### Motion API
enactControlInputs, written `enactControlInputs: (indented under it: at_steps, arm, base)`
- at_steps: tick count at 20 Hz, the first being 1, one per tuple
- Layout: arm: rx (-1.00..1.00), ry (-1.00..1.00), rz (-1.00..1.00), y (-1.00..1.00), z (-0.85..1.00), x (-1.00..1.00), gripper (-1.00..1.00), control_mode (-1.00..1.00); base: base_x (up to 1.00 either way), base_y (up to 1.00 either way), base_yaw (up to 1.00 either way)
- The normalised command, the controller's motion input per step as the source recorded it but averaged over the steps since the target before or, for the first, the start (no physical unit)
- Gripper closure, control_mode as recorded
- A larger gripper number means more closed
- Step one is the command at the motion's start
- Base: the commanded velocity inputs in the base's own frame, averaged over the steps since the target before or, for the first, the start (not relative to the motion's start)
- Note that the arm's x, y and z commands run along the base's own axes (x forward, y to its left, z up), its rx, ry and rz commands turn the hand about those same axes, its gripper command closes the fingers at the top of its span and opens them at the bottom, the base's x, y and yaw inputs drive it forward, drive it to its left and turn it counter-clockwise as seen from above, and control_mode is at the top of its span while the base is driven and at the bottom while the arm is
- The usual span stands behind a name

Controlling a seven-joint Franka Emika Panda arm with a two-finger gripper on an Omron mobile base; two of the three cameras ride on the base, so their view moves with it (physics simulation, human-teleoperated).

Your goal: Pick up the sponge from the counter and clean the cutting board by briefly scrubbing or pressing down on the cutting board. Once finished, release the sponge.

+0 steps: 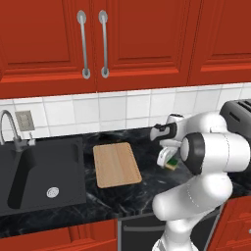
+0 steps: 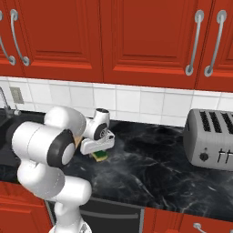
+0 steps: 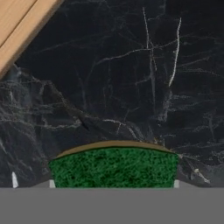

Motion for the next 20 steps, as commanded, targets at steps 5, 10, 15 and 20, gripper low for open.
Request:
enactControlInputs:
  at_steps: [5,10,15,20]
  arm:
    - [0.0,-0.03,-0.05,-0.17,0.09,-0.24,-1.0,-1.0]
    - [0.0,-0.2,-0.07,-0.18,0.42,-0.53,-1.0,-1.0]
    - [0.0,-0.4,-0.03,-0.01,0.77,-0.53,-1.0,-1.0]
    - [0.0,-0.31,-0.08,0.31,0.71,-0.34,-1.0,-1.0]
  base:
    - [0.0,0.0,0.0]
    - [0.0,0.0,0.0]
    - [0.0,0.0,0.0]
    - [0.0,0.0,0.0]
